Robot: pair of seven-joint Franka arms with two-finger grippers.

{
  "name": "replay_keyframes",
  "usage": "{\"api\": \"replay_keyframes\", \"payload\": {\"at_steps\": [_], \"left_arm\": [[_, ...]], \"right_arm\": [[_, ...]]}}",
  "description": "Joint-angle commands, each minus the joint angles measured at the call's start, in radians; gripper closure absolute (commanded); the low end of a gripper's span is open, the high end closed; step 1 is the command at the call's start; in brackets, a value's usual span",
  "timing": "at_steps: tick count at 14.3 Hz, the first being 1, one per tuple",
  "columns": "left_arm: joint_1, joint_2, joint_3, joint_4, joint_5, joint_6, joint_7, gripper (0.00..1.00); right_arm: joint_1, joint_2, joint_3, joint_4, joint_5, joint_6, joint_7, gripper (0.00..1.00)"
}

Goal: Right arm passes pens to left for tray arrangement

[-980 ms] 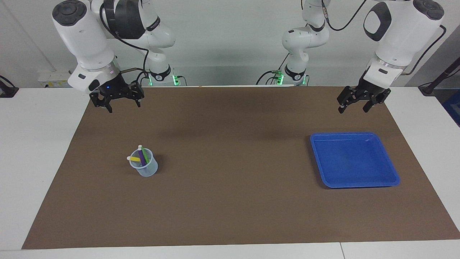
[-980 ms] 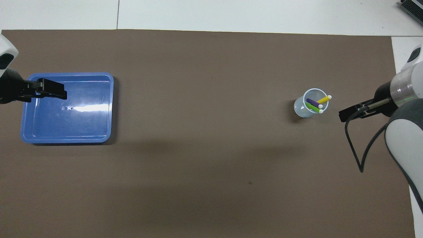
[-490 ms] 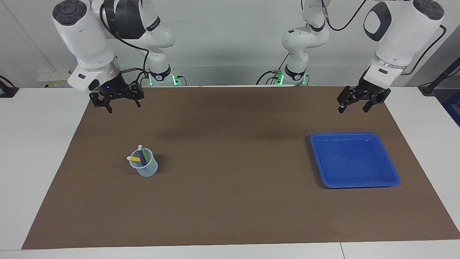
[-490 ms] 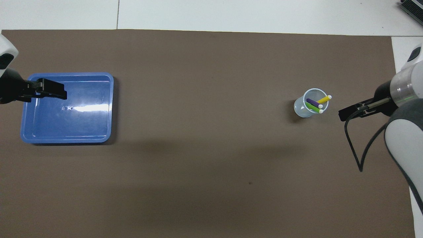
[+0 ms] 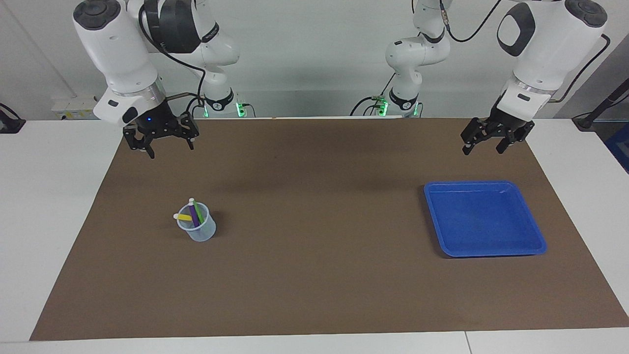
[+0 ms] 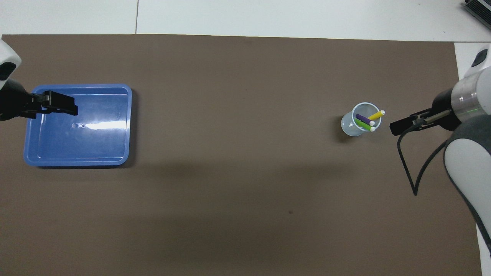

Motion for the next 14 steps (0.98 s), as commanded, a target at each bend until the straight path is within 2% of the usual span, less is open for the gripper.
{"api": "replay_keyframes", "payload": {"at_steps": [1,3,5,7,10,14], "left_arm": [[0.002,-0.021,0.000,-0.014,0.000,-0.006,-0.004,0.00],[0.002,-0.021,0.000,-0.014,0.000,-0.006,-0.004,0.00],[0.002,-0.021,0.000,-0.014,0.001,-0.006,-0.004,0.00],[0.002,-0.021,0.000,-0.014,0.000,-0.006,-0.004,0.00],[0.002,-0.021,0.000,-0.014,0.000,-0.006,-0.004,0.00],[0.002,-0.021,0.000,-0.014,0.000,-0.006,-0.004,0.00]], "right_arm": [[-0.006,0.004,0.010,0.010,0.032,0.024,-0.045,0.00],[0.016,0.001,0.013,-0.019,0.044,0.127,-0.196,0.00],[0.017,0.003,0.013,-0.053,0.044,0.218,-0.235,0.00],[0.019,0.013,0.013,-0.062,0.043,0.254,-0.260,0.00],[0.013,0.046,0.013,-0.133,0.044,0.352,-0.316,0.00],[0.007,0.095,0.011,-0.163,0.043,0.383,-0.344,0.00]]}}
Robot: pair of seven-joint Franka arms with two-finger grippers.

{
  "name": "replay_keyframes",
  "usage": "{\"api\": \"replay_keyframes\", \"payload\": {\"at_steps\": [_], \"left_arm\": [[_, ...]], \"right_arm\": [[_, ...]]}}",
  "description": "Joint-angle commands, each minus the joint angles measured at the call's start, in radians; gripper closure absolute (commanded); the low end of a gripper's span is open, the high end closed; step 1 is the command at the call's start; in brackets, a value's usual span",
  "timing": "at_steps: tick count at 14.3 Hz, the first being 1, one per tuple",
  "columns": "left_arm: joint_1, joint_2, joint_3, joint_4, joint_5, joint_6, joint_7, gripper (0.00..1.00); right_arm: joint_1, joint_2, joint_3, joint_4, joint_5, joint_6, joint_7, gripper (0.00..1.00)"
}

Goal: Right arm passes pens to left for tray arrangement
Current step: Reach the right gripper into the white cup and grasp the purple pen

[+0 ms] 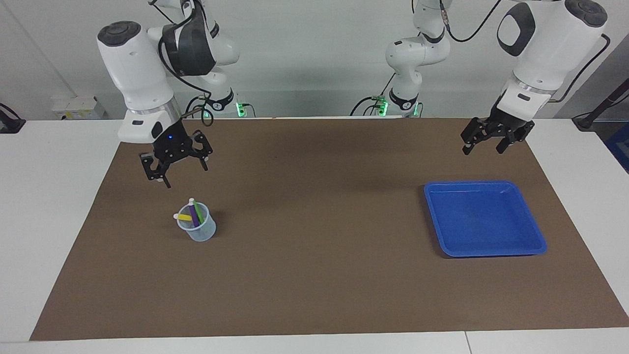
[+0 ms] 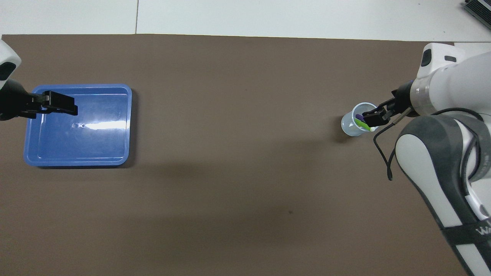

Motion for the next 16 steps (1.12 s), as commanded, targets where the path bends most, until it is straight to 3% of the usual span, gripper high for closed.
{"api": "replay_keyframes", "payload": {"at_steps": [1,5,8,12,14,16], "left_arm": [[0.002,-0.021,0.000,-0.014,0.000,-0.006,-0.004,0.00],[0.002,-0.021,0.000,-0.014,0.000,-0.006,-0.004,0.00],[0.002,-0.021,0.000,-0.014,0.001,-0.006,-0.004,0.00],[0.002,-0.021,0.000,-0.014,0.000,-0.006,-0.004,0.00],[0.002,-0.021,0.000,-0.014,0.001,-0.006,-0.004,0.00],[0.002,-0.021,0.000,-0.014,0.001,-0.006,-0.004,0.00]], "right_arm": [[-0.013,0.028,0.006,-0.039,0.013,0.067,-0.034,0.00],[-0.019,0.034,0.006,-0.084,0.003,0.127,-0.053,0.14],[-0.030,0.031,0.006,-0.132,0.003,0.159,-0.063,0.34],[-0.057,0.049,0.006,-0.158,0.003,0.211,-0.093,0.35],[-0.056,0.049,0.006,-0.164,0.004,0.211,-0.081,0.42],[-0.056,0.049,0.006,-0.179,0.004,0.226,-0.080,0.43]]}}
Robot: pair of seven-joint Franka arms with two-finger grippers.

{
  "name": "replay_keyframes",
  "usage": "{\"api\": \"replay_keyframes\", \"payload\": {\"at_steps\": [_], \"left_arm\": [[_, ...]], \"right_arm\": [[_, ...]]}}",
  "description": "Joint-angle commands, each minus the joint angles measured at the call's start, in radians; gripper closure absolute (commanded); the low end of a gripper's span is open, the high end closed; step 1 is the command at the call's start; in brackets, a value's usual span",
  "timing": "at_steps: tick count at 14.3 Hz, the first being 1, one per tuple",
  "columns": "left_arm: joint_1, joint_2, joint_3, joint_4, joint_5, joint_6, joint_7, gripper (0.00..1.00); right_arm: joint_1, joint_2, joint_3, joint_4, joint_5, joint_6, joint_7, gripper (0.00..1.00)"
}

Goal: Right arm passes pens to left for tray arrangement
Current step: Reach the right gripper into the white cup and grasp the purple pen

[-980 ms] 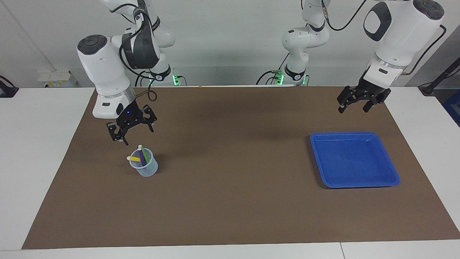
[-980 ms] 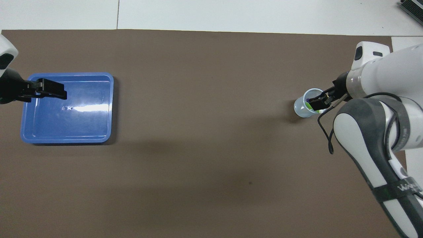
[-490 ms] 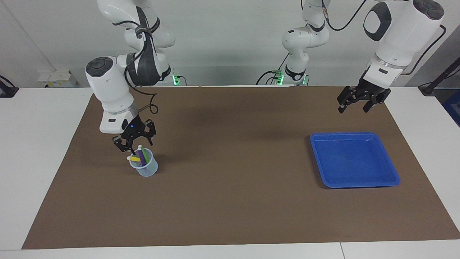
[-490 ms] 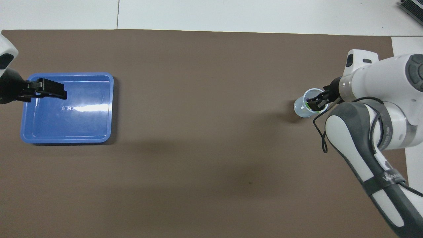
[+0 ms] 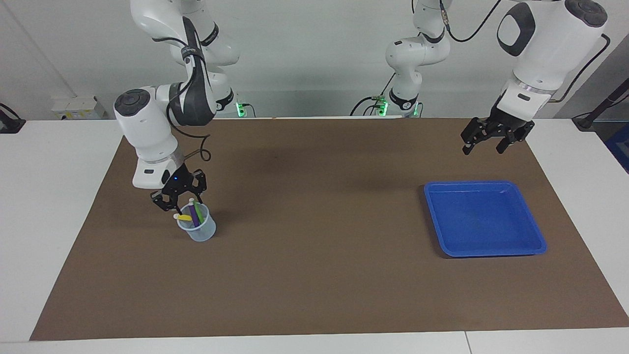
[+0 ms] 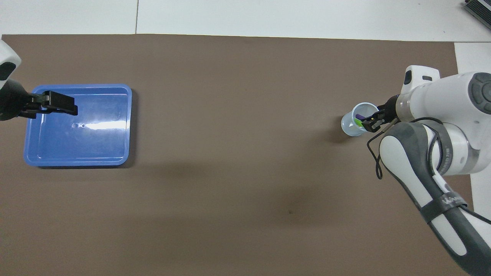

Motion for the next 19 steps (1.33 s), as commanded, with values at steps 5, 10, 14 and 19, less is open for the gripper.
{"api": "replay_keyframes", "payload": {"at_steps": [5,10,14,19], "left_arm": [[0.002,-0.021,0.000,-0.014,0.000,-0.006,-0.004,0.00],[0.002,-0.021,0.000,-0.014,0.000,-0.006,-0.004,0.00],[0.002,-0.021,0.000,-0.014,0.000,-0.006,-0.004,0.00],[0.002,-0.021,0.000,-0.014,0.000,-0.006,-0.004,0.00]], "right_arm": [[-0.010,-0.007,0.007,-0.049,0.005,0.051,-0.015,0.57],[-0.023,-0.004,0.007,-0.066,0.005,0.080,-0.024,0.57],[-0.023,-0.004,0.007,-0.069,0.005,0.081,-0.024,0.62],[-0.024,-0.001,0.007,-0.069,0.005,0.077,-0.022,0.82]]}}
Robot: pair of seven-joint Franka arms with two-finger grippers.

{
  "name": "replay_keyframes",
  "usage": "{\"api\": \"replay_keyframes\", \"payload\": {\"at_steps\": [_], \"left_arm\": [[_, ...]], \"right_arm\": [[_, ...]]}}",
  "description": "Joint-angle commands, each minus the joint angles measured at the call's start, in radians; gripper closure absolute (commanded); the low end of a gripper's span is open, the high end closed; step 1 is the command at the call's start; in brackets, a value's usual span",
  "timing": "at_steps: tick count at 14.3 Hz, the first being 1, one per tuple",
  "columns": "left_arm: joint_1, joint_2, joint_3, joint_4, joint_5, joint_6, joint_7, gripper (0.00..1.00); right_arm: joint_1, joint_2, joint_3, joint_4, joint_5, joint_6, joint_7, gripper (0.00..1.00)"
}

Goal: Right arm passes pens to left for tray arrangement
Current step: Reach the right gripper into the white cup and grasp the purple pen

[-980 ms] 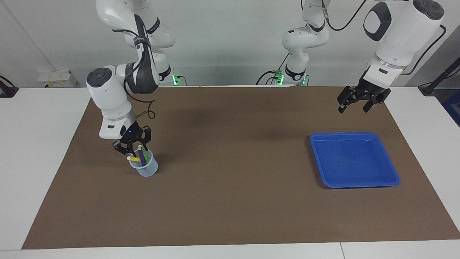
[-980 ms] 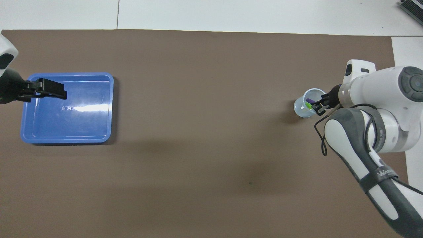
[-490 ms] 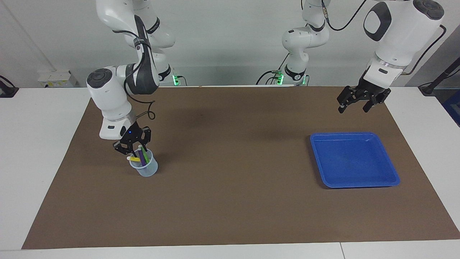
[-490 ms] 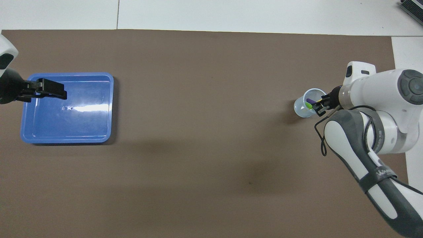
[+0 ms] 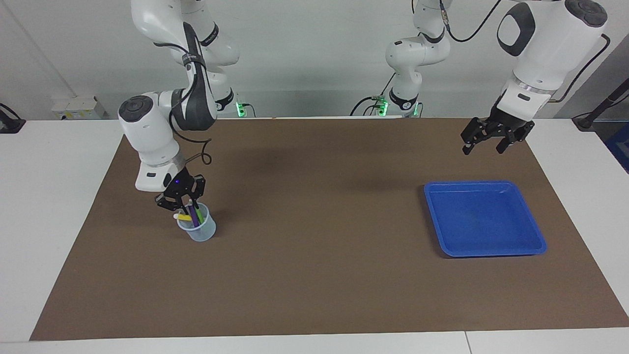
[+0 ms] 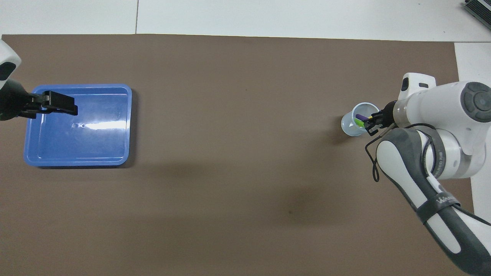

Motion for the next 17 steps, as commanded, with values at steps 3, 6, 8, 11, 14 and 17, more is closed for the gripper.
{"api": "replay_keyframes", "payload": {"at_steps": [3,6,8,11,14,17], "left_arm": [[0.002,-0.021,0.000,-0.014,0.000,-0.006,-0.004,0.00],[0.002,-0.021,0.000,-0.014,0.000,-0.006,-0.004,0.00],[0.002,-0.021,0.000,-0.014,0.001,-0.006,-0.004,0.00],[0.002,-0.021,0.000,-0.014,0.001,-0.006,-0.004,0.00],[0.002,-0.021,0.000,-0.014,0.000,-0.006,-0.004,0.00],[0.002,-0.021,0.000,-0.014,0.001,-0.009,0.001,0.00]], "right_arm": [[-0.015,-0.004,0.010,-0.014,0.005,0.017,-0.022,0.95],[-0.014,-0.004,0.010,-0.014,0.005,0.009,-0.018,0.97],[-0.014,-0.004,0.010,-0.009,0.005,0.004,-0.027,1.00],[-0.012,-0.001,0.010,0.035,0.003,-0.026,-0.074,1.00],[0.018,-0.003,0.011,0.123,0.003,-0.132,-0.070,1.00],[0.047,-0.020,0.023,0.149,-0.003,-0.141,-0.068,1.00]]}}
